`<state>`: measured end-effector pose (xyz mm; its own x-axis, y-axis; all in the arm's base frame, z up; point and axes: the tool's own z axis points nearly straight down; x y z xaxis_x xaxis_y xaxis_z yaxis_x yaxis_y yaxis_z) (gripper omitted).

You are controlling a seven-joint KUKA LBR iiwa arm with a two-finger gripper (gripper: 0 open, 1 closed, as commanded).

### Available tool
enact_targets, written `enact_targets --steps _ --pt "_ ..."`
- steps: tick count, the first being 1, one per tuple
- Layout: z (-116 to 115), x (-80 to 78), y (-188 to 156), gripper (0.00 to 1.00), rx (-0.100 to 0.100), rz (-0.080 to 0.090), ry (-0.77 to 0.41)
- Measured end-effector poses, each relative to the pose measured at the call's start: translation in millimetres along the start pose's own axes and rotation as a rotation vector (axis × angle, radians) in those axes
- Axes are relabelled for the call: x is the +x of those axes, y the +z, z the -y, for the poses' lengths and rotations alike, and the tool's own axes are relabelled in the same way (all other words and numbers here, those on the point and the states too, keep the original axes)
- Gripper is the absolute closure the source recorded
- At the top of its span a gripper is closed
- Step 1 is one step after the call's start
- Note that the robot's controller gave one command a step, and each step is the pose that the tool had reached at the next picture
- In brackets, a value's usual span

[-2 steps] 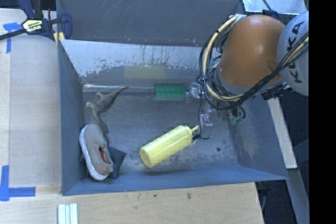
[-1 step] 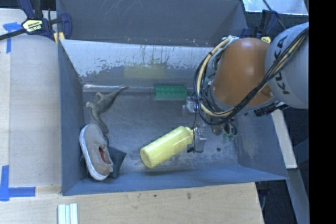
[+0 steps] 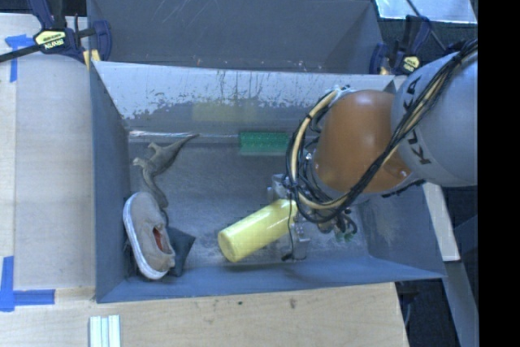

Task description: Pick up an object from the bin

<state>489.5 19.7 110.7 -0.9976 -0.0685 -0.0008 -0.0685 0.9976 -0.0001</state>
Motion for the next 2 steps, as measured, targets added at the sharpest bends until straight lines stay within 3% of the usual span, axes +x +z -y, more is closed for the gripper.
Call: enact_targets --steps 1,2 --pt "-25.4 -31.3 40.7 1.00 0.000 0.003 0.035" --pt "-25.4 -31.2 40.7 1.00 0.000 0.003 0.035"
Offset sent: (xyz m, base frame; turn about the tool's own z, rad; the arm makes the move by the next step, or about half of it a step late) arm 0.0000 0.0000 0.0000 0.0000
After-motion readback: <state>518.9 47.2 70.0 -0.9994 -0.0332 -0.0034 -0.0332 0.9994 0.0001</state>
